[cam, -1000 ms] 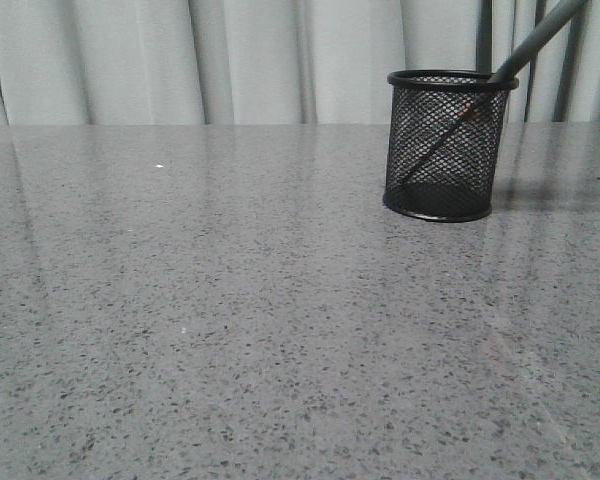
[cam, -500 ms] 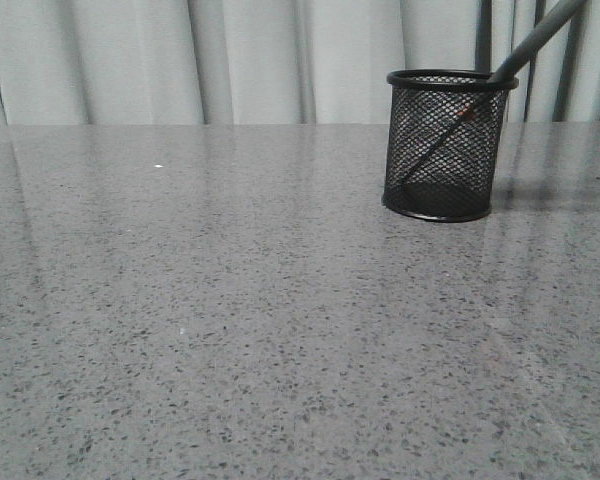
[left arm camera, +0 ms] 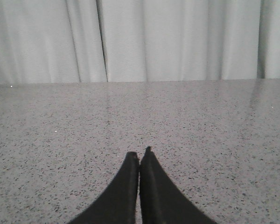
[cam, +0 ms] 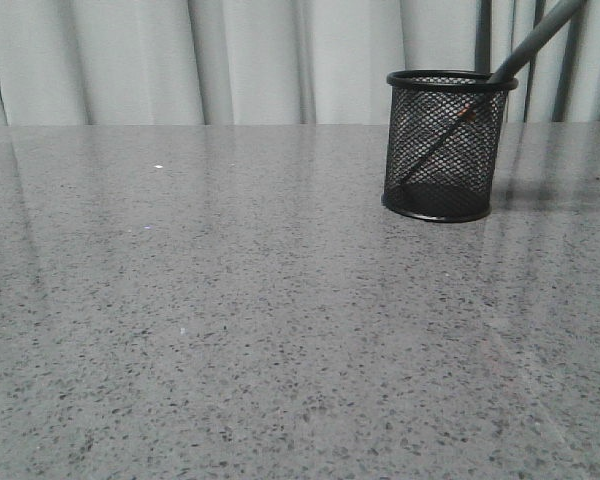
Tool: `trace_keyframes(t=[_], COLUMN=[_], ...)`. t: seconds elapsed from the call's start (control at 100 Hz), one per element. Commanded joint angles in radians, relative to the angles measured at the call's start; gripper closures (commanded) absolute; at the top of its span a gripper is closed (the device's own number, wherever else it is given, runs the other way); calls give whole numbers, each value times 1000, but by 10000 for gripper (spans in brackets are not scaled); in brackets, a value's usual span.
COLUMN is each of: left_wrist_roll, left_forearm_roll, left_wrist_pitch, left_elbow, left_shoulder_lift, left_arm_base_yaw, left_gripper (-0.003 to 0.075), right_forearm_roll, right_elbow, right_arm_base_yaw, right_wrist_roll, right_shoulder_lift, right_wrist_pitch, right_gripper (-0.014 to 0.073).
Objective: Put scissors into bucket
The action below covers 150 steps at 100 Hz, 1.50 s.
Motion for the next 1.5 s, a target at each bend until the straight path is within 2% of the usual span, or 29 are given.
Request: trace_keyframes(t=[0.0, 1.01, 1.15, 1.24, 1.33, 1.41, 1.49], left_wrist_roll=[-12, -12, -12, -12, -12, -12, -12], left_forearm_roll=[3, -14, -14, -14, -14, -14, -14], left_wrist_pitch=[-72, -78, -78, -78, -78, -78, -78], left_elbow=[28, 28, 28, 28, 28, 28, 28], left_shoulder_lift=[-26, -26, -26, -26, -26, -26, -26], left_arm_base_yaw=[3, 3, 3, 3, 3, 3, 3], left_gripper=[741, 741, 741, 741, 741, 741, 741], right_forearm_roll=[3, 3, -103, -147, -210, -347, -386], right_elbow=[-28, -28, -17, 17, 69, 123, 176], right_arm_base_yaw=[-7, -7, -10, -50, -110, -143, -155], right_wrist_roll=[-1, -1, 2, 17, 97, 229, 255], right_shoulder_lift=[7, 7, 16, 9, -19, -65, -130], right_wrist_pitch=[-80, -80, -80, -87, -87, -87, -87], right_gripper=[659, 659, 659, 659, 659, 659, 659])
